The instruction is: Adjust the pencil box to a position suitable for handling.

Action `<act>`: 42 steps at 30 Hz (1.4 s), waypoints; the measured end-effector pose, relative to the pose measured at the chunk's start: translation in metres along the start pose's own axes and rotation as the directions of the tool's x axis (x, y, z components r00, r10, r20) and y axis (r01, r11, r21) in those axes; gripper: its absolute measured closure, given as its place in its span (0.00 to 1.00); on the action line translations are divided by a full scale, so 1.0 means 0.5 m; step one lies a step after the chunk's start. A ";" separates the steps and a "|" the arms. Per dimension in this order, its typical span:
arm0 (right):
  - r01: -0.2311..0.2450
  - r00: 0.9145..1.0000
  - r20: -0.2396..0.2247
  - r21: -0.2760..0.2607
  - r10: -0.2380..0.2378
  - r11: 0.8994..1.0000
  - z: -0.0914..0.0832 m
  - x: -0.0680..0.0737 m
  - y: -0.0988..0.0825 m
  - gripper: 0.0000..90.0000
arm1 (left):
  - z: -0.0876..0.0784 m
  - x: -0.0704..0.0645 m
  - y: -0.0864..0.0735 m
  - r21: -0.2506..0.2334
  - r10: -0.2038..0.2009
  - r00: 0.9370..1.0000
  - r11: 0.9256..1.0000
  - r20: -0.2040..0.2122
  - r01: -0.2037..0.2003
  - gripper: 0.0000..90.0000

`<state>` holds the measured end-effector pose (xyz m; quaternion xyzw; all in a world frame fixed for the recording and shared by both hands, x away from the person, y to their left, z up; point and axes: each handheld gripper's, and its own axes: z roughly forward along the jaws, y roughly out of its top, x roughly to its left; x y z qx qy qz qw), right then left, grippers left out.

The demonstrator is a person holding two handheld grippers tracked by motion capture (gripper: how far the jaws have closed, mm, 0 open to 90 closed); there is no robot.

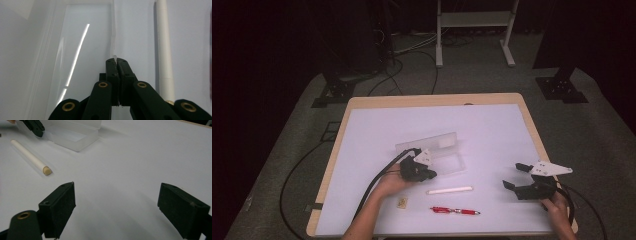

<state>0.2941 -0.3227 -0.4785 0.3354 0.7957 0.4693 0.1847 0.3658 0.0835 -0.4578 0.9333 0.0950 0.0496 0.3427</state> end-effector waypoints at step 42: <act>-0.004 1.000 0.000 0.001 0.004 1.000 0.000 0.000 0.000 0.15 | -0.020 -0.061 0.033 -0.088 -0.036 0.999 0.995 0.034 0.039 0.52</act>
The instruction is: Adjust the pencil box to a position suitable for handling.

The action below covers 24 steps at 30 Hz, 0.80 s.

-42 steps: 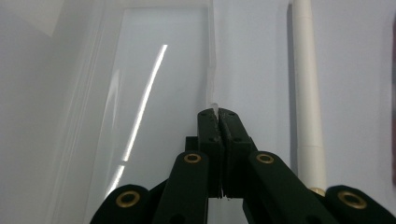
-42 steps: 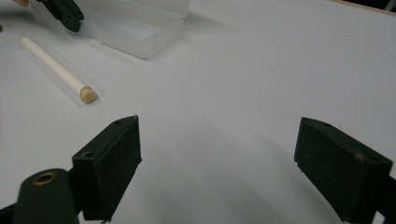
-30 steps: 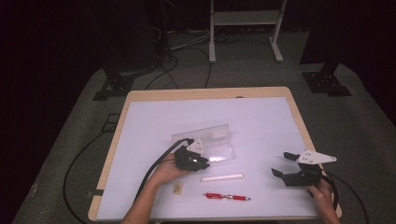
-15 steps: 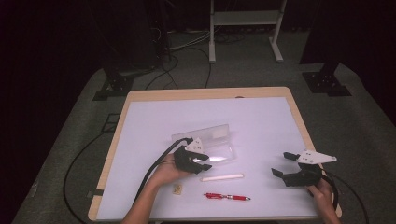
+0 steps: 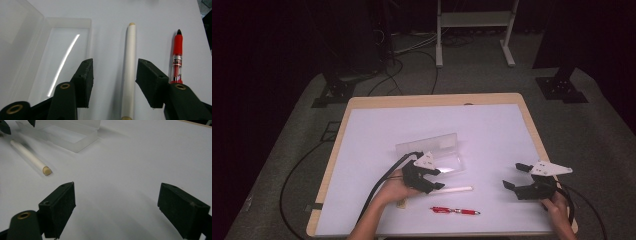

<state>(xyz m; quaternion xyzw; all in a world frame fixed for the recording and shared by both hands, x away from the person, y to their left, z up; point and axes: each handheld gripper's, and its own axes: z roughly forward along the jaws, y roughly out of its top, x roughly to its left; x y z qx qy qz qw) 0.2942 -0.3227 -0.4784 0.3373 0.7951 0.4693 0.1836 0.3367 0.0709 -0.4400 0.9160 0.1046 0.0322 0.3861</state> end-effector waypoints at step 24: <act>0.005 1.000 0.000 0.000 -0.005 1.000 0.000 0.000 0.000 0.15 | 0.051 -0.029 0.009 0.035 0.029 0.999 0.999 0.017 -0.030 0.42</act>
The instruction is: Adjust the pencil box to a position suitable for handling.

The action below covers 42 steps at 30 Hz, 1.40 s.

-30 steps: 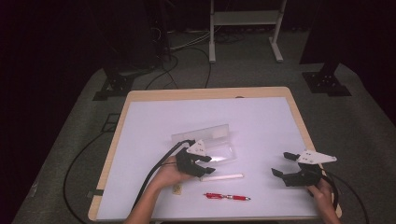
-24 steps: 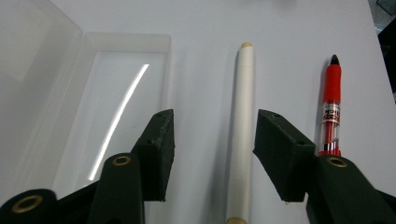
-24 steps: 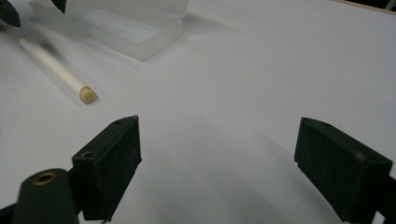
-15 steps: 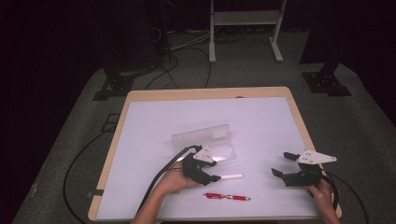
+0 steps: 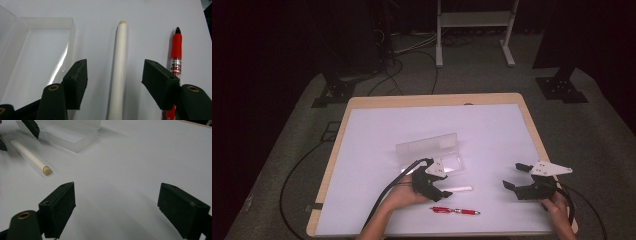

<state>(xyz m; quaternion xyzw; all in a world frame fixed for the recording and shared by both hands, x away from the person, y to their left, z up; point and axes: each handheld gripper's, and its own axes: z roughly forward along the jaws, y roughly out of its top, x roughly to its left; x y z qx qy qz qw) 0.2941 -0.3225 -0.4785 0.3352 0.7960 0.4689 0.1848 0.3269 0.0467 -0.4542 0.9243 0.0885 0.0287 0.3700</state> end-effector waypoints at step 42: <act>-0.002 1.000 -0.003 -0.001 0.002 1.000 0.000 -0.001 0.000 0.15 | 0.024 -0.007 -0.001 0.049 0.058 0.998 0.997 0.015 -0.058 0.86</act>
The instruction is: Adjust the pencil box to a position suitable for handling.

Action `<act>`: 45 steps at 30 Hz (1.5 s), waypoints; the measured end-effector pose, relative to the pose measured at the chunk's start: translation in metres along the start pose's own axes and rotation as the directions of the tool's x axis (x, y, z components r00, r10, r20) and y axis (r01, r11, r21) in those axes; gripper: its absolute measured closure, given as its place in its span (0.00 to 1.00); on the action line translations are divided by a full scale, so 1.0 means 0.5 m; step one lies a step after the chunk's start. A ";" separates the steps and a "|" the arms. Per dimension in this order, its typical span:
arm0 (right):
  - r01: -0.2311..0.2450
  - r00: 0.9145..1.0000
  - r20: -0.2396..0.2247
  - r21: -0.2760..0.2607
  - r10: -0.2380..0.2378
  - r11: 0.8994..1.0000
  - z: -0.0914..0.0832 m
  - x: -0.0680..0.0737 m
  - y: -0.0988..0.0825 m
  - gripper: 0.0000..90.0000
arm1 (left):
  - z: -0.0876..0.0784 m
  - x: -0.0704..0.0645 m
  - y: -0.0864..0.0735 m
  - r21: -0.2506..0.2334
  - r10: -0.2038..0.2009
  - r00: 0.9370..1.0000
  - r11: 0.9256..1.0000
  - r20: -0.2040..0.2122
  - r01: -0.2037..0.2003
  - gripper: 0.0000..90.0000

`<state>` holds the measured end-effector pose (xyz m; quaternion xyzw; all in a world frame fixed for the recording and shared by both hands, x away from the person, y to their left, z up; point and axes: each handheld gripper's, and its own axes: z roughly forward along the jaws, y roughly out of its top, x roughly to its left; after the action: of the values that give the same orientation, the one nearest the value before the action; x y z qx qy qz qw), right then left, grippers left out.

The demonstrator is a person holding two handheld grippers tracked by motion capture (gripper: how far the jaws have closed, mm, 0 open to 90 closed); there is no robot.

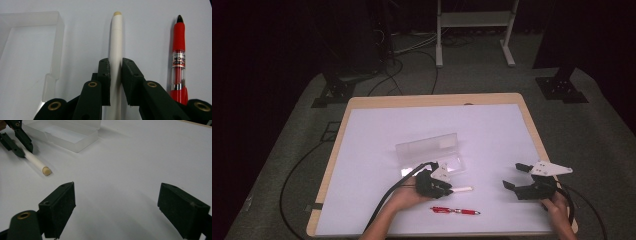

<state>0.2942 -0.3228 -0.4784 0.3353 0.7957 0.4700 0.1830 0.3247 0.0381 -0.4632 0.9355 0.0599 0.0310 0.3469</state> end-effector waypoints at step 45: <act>0.003 1.000 0.002 0.000 -0.003 1.000 0.000 0.000 0.000 0.15 | -0.074 0.020 0.020 -0.042 -0.005 0.996 0.999 -0.085 0.001 0.88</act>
<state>0.2940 -0.3227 -0.4784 0.3349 0.7960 0.4693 0.1845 0.3316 0.0557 -0.4286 0.9257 0.0755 0.0718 0.3637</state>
